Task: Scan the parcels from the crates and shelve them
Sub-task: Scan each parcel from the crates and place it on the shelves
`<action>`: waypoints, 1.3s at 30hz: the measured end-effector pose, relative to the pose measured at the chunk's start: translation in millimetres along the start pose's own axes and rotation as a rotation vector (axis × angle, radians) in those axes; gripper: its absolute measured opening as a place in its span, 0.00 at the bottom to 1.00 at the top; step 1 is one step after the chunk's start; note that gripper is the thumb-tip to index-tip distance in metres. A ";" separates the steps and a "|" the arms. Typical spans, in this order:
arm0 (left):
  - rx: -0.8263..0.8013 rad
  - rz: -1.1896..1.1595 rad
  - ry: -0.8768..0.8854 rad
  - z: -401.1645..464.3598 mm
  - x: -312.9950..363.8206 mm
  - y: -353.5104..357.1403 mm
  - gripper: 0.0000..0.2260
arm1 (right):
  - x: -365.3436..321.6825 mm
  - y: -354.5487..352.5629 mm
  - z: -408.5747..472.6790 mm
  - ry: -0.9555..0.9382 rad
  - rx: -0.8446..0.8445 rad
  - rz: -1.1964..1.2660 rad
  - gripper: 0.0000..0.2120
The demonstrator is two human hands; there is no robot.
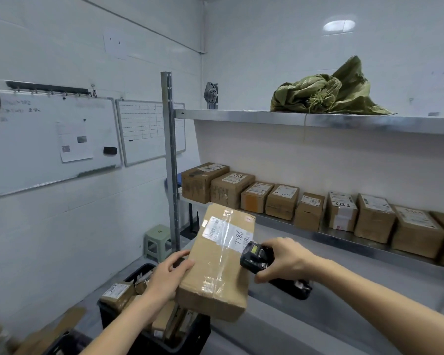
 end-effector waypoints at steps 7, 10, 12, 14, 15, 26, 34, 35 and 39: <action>0.090 -0.140 -0.072 17.4 -27.1 -11.3 0.12 | -32.9 42.2 0.6 -0.137 -0.067 0.319 0.22; 0.053 -0.179 -0.106 21.2 -36.9 -13.2 0.12 | -38.9 45.8 5.1 -0.156 -0.039 0.374 0.19; -0.035 -0.242 -0.124 20.3 -38.7 -10.7 0.13 | -38.9 46.6 9.2 -0.156 -0.019 0.391 0.19; -0.136 -0.280 -0.133 19.0 -38.1 -8.5 0.15 | -37.2 47.2 13.8 -0.140 -0.004 0.416 0.22; -0.179 -0.286 -0.134 19.6 -39.0 -8.7 0.18 | -36.1 48.6 16.8 -0.129 -0.001 0.428 0.22; -0.201 -0.260 -0.134 73.1 -78.7 -29.3 0.29 | -20.1 97.4 70.6 -0.084 -0.049 0.508 0.23; -0.199 -0.201 -0.152 170.6 -128.0 -16.0 0.25 | 29.3 154.9 169.1 -0.044 -0.079 0.529 0.26; -0.204 -0.194 -0.153 185.3 -135.9 -13.3 0.25 | 36.6 163.9 181.7 -0.034 -0.085 0.531 0.25; -0.215 -0.172 -0.166 238.9 -167.5 -2.0 0.28 | 64.3 195.8 226.5 0.010 -0.096 0.549 0.25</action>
Point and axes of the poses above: each hand's wrist, its own z-axis towards the middle knuckle, its own y-axis out of the palm, x = y × z, the point moved 10 cm from there along z, towards the middle knuckle, and after that the axes turned 3 degrees about -y, right-handed, at the moved point
